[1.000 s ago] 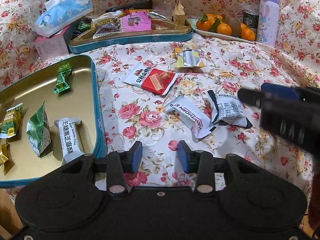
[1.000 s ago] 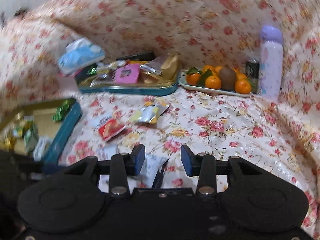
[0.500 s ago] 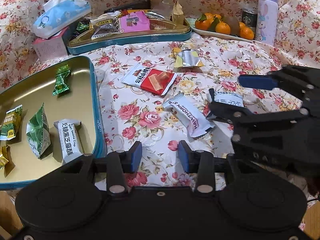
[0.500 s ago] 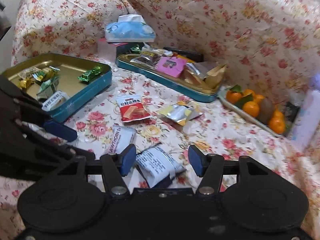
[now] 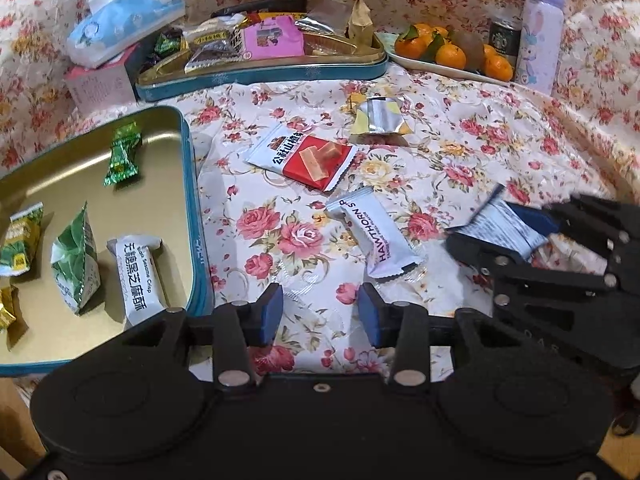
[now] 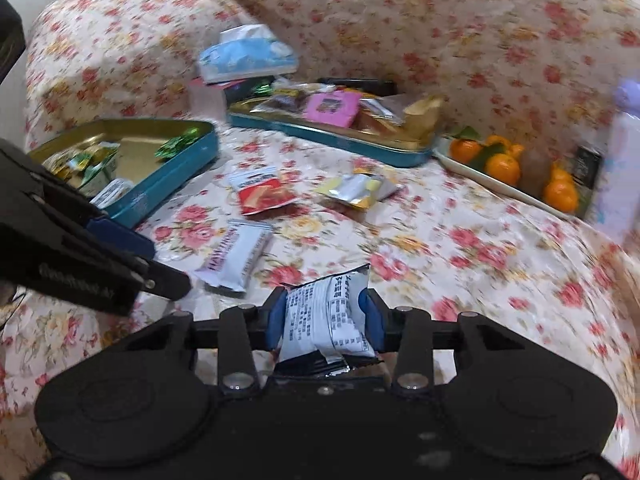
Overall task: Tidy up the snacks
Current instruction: 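Grasp the white wrapped snack packet with the right tool, then grasp the white HAWTHORN SLICES bar with the left tool while the right tool holds the white packet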
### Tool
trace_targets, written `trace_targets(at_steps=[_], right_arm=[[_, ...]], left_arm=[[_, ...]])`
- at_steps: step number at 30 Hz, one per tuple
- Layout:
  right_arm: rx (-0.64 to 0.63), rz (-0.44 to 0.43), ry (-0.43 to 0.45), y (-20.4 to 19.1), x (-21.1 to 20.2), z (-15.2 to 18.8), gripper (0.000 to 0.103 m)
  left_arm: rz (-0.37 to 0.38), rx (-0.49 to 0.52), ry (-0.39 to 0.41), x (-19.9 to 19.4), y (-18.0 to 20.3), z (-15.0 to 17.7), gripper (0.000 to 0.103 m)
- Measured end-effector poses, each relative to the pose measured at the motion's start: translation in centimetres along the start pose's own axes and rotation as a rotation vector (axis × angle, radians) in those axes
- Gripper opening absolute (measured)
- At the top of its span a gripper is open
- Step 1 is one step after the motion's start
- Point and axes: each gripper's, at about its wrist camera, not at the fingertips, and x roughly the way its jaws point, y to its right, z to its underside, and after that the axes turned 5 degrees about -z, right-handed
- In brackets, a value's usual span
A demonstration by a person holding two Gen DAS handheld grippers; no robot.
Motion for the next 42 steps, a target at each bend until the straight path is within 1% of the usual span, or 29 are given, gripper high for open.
trace_targets(at_steps=[3, 6, 7, 9, 13, 18, 24, 31, 38, 39, 41, 42], right_arm=[[0.055, 0.063, 0.027, 0.5, -0.5, 0.7, 0.042], [0.091, 0.131, 0.048, 0.6, -0.6, 1.2, 0.042], [0.097, 0.141, 0.052, 0.6, -0.6, 1.3, 0.042], [0.109, 0.148, 0.058, 0.7, -0.6, 1.3, 0.041], [0.120, 0.160, 0.068, 0.8, -0.7, 1.6, 0.041], [0.138, 0.152, 0.074, 1.0, -0.7, 1.7, 0.041], [0.137, 0.155, 0.077, 0.8, -0.6, 1.7, 0.041], [0.132, 0.159, 0.077, 0.7, -0.7, 1.7, 0.042], [0.133, 0.159, 0.077, 0.6, -0.7, 1.8, 0.043], [0.133, 0.159, 0.077, 0.6, -0.7, 1.7, 0.043], [0.133, 0.159, 0.077, 0.6, -0.7, 1.8, 0.043], [0.133, 0.160, 0.077, 0.6, -0.7, 1.8, 0.043]], left_arm=[[0.033, -0.038, -0.013, -0.2, -0.4, -0.6, 0.049], [0.024, -0.042, 0.022, -0.8, -0.1, -1.4, 0.049], [0.017, -0.033, 0.034, -0.9, 0.1, -1.7, 0.049], [0.011, -0.020, 0.043, -1.0, 0.6, -2.4, 0.049], [0.025, -0.033, 0.043, -1.2, 0.9, -3.1, 0.050], [0.025, -0.035, 0.015, -0.1, 1.5, -4.0, 0.050], [0.054, -0.064, -0.012, 1.2, 2.1, -5.3, 0.050], [0.018, -0.045, -0.026, 2.2, 3.1, -5.7, 0.050], [0.005, -0.043, -0.052, 3.3, 3.6, -5.7, 0.050], [0.003, -0.045, -0.052, 3.4, 3.6, -5.7, 0.048], [-0.002, -0.054, -0.053, 3.3, 3.4, -5.7, 0.036], [0.002, -0.058, -0.056, 3.3, 3.3, -5.7, 0.029]])
